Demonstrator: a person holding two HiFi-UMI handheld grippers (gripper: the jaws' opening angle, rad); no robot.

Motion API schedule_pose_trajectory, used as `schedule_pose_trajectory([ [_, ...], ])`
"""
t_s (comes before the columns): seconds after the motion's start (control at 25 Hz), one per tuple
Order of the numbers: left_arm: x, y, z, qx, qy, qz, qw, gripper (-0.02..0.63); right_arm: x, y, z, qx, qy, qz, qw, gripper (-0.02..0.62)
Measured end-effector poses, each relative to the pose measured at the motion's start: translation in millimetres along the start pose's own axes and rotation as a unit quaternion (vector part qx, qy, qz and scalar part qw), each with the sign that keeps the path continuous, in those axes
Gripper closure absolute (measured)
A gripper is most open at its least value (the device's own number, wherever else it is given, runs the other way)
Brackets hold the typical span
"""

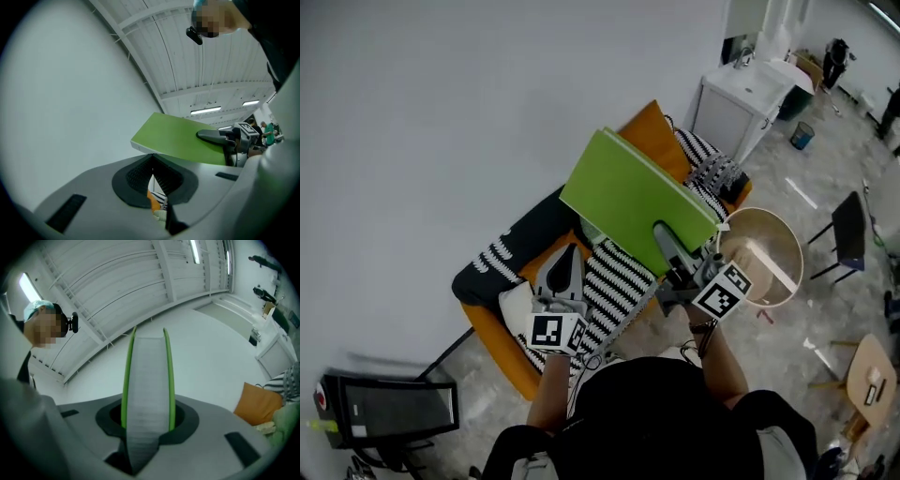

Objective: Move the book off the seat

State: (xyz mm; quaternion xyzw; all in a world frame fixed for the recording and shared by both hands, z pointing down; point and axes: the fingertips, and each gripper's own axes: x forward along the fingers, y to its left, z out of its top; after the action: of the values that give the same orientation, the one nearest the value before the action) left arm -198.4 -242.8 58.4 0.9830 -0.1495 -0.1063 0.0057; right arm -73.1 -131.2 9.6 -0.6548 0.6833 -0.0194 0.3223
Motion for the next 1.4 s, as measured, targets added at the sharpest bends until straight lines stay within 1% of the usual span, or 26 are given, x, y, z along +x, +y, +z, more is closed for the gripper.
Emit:
schedule_pose_trajectory([
  [0.16, 31, -49, -6, -0.009, 0.0, -0.051, 0.9987, 0.595, -42, -21, 38, -0.019, -0.031, -0.037, 0.999, 0.462],
  [0.32, 57, -105, -12, -0.016, 0.008, -0.101, 0.9947, 0.595, -87, -34, 74, -0.04, -0.054, -0.065, 0.996, 0.462],
  [0.52, 86, -195, -21, -0.026, 0.009, -0.16, 0.9867, 0.595, -155, -61, 120, -0.057, -0.076, -0.108, 0.99, 0.462],
  [0.72, 95, -281, -30, -0.033, 0.011, -0.206, 0.9779, 0.596, -224, -81, 159, -0.063, -0.102, -0.143, 0.983, 0.462],
  [1.04, 104, -406, -35, -0.047, 0.019, -0.277, 0.9595, 0.595, -328, -87, 213, -0.083, -0.127, -0.194, 0.969, 0.462],
  [1.2, 102, -470, -40, -0.049, 0.023, -0.316, 0.9472, 0.596, -392, -92, 236, -0.088, -0.146, -0.229, 0.958, 0.462],
  [1.4, 98, -528, -52, -0.064, 0.037, -0.353, 0.9327, 0.595, -456, -93, 258, -0.084, -0.182, -0.263, 0.944, 0.462],
])
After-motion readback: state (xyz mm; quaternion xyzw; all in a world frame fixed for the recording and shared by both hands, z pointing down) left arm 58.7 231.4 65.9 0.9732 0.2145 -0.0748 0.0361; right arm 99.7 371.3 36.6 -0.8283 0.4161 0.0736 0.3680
